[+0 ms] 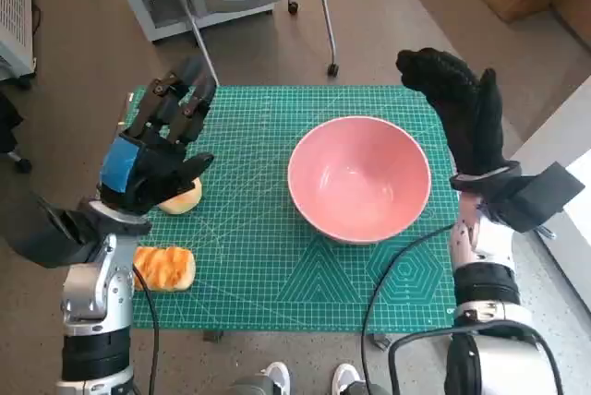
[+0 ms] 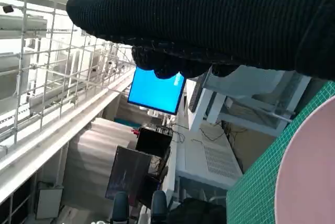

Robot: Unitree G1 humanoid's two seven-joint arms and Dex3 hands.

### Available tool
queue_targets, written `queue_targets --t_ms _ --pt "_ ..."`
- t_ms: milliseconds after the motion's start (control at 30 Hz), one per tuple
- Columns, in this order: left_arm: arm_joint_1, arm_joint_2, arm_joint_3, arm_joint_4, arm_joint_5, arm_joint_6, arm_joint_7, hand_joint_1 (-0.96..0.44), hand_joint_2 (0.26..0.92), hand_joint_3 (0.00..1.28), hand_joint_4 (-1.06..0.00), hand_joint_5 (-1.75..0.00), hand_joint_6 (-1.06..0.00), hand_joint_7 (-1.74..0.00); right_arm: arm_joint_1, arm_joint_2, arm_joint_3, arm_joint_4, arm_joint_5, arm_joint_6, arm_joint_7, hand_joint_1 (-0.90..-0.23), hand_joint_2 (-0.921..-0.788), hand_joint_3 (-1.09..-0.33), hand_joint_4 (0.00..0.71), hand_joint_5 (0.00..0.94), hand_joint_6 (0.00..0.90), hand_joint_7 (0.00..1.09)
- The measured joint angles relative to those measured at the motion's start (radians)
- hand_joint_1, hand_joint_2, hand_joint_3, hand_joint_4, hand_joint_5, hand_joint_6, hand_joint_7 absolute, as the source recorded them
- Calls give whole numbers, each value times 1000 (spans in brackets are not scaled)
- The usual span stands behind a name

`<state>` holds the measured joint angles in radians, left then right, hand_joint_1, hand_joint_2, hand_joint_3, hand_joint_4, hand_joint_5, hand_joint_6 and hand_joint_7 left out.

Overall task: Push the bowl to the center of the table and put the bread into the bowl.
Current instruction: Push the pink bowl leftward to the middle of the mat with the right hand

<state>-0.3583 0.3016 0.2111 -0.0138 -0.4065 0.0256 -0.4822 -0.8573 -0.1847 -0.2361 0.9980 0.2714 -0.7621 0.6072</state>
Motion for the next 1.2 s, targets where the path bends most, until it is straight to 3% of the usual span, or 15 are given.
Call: queue_targets --t_ms 500,1000,1200 --pt "1 0 0 -7 -3 12 1 -523 899 223 1 1 1 -356 0 -11 -3 14 -1 -1 -1 -670 -921 -712 164 0 275 0" --pt "12 0 2 -7 -1 7 1 -523 890 231 -2 -1 1 -368 -6 -87 -44 144 -5 -1 -14 -656 -921 -732 142 0 268 1" --pt "13 0 3 -7 0 2 1 -523 890 233 -4 -2 1 -371 -7 -103 -39 190 -46 0 -87 -643 -921 -741 122 0 268 1"
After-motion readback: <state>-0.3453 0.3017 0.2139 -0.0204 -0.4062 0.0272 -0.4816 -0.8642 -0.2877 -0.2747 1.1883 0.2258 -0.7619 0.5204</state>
